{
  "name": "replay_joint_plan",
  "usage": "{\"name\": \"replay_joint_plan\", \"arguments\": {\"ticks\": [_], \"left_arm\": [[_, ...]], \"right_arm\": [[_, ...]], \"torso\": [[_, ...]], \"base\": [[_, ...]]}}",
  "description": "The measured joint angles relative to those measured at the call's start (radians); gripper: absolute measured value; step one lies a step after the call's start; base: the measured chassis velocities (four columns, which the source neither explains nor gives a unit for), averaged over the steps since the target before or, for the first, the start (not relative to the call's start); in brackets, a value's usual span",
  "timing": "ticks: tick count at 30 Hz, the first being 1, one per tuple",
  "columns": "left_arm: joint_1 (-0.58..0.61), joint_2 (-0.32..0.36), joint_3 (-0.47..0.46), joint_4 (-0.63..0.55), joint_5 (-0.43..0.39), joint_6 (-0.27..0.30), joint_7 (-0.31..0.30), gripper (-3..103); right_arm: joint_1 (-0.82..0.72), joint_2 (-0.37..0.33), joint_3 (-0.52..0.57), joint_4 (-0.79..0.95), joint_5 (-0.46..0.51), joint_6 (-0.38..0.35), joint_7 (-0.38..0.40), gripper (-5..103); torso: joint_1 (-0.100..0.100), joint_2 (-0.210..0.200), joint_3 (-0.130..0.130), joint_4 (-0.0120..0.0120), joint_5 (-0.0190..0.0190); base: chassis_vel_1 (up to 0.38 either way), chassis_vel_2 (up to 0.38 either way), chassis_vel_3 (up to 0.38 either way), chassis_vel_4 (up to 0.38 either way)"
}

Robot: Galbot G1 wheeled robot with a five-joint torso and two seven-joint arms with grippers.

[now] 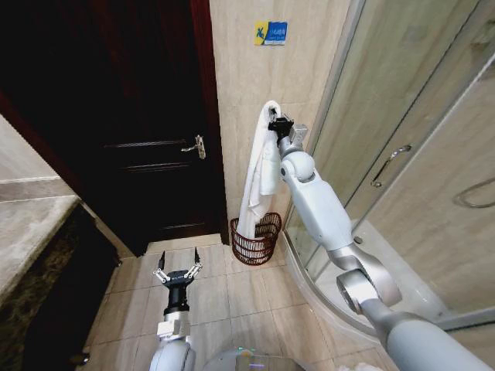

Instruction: Discard the used towel into the hamper.

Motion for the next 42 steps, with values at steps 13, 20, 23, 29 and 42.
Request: {"name": "replay_joint_plan", "arguments": {"ticks": [13,20,23,29,42], "left_arm": [[0.001,0.000,0.002,0.020,0.000,-0.019,-0.002,100],[0.002,0.000,-0.003,0.020,0.000,-0.020,-0.005,100],[0.001,0.000,-0.001,0.021,0.000,-0.020,-0.006,100],[0.000,0.000,0.000,0.024,0.001,-0.020,-0.006,100],[-0.010,0.000,0.005,0.041,0.001,-0.022,-0.008,100]], "right_arm": [[-0.109,0.042,0.005,-0.028,-0.082,0.056,-0.030,4],[-0.130,0.109,0.010,-0.056,-0.114,0.081,-0.039,4],[-0.133,0.142,0.008,-0.061,-0.115,0.084,-0.038,4],[-0.146,0.173,-0.009,-0.046,-0.113,0.085,-0.025,4],[-0.185,0.126,0.009,-0.059,-0.172,0.103,-0.047,4]], "torso": [[0.000,0.000,0.000,0.0000,-0.0002],[0.000,0.000,0.000,0.0001,-0.0002],[0.000,0.000,0.000,0.0001,-0.0003],[0.000,0.000,0.000,0.0001,-0.0003],[0.000,0.000,0.000,-0.0002,-0.0001]], "base": [[0.000,0.000,0.000,0.000],[0.000,0.000,0.000,0.000],[0.000,0.000,0.000,0.000],[0.000,0.000,0.000,0.000],[0.000,0.000,0.000,0.000]]}}
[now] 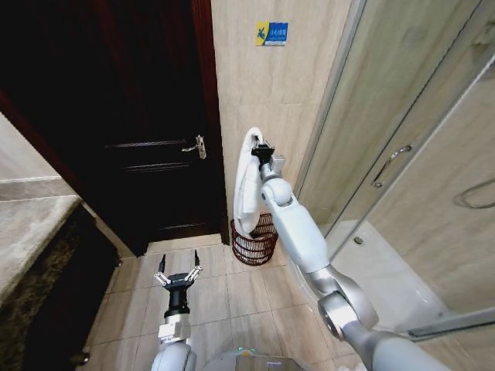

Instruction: Discard the used towel into the hamper.

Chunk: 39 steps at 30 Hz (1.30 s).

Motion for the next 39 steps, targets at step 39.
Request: {"name": "replay_joint_plan", "arguments": {"ticks": [39], "left_arm": [[0.015,0.000,0.004,0.013,0.010,-0.019,-0.005,100]], "right_arm": [[-0.087,0.113,0.145,-0.332,-0.201,0.190,-0.114,4]], "torso": [[0.000,0.000,0.000,0.0002,0.0001]], "base": [[0.000,0.000,0.000,0.000]]}}
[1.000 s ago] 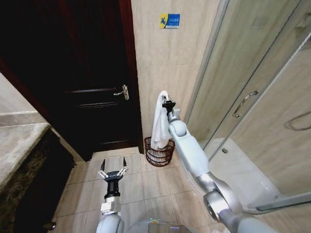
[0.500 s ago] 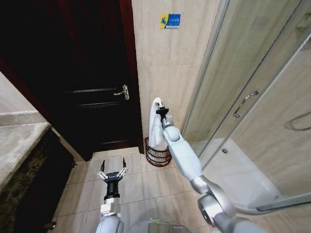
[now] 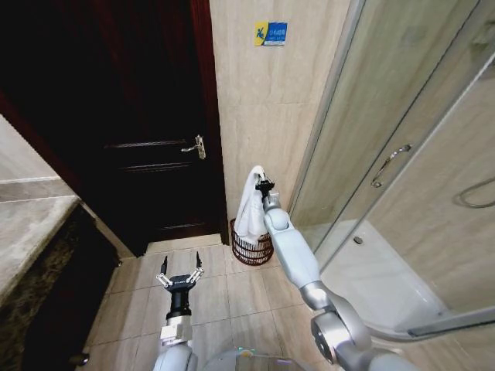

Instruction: Discard the used towel into the hamper.

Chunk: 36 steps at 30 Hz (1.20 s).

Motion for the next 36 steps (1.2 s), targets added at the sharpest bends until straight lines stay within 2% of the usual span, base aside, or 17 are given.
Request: {"name": "replay_joint_plan", "arguments": {"ticks": [12,21,36], "left_arm": [[0.021,0.000,-0.007,0.000,0.004,-0.011,-0.012,100],[0.026,0.000,-0.003,-0.004,0.011,-0.009,-0.013,100],[0.016,0.000,0.002,-0.003,-0.017,0.001,-0.008,100]], "right_arm": [[-0.011,0.002,0.056,-0.096,-0.057,0.026,-0.045,4],[-0.077,0.001,0.109,-0.148,-0.096,0.046,-0.067,4],[-0.108,-0.005,0.139,-0.135,-0.087,0.051,-0.054,4]], "torso": [[0.000,0.000,0.000,0.0000,0.0000],[0.000,0.000,0.000,0.0000,0.0000],[-0.001,-0.003,-0.002,0.0001,0.0000]], "base": [[0.000,0.000,0.000,0.000],[0.000,0.000,0.000,0.000],[0.000,0.000,0.000,0.000]]}}
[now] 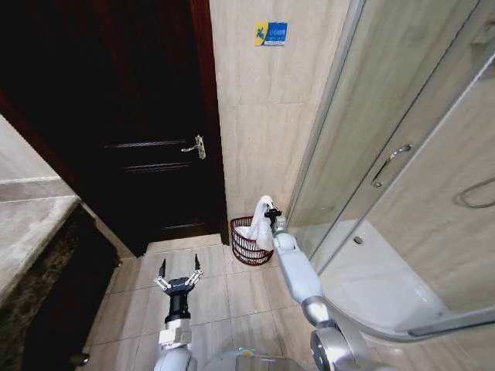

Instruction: Discard the used towel into the hamper.

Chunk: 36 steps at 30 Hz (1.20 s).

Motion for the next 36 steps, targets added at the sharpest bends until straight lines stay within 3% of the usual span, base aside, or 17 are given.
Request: {"name": "replay_joint_plan", "arguments": {"ticks": [15,27,36], "left_arm": [[-0.004,0.000,0.000,0.013,-0.003,-0.001,0.004,100],[-0.010,0.001,0.010,0.034,0.007,-0.005,0.008,100],[-0.007,0.001,0.010,0.034,0.012,-0.008,0.007,100]], "right_arm": [[-0.027,-0.013,-0.006,0.069,0.028,-0.011,0.018,4],[-0.046,-0.043,-0.024,0.169,0.105,-0.015,0.020,4],[-0.054,-0.047,-0.026,0.190,0.098,-0.003,0.026,4]], "torso": [[-0.022,-0.046,-0.024,0.0000,0.0000],[-0.055,-0.120,-0.064,0.0000,0.0012],[-0.079,-0.171,-0.093,-0.0001,0.0002]], "base": [[0.000,0.000,0.000,0.000],[0.000,0.000,0.000,0.000],[0.000,0.000,0.000,0.000]]}}
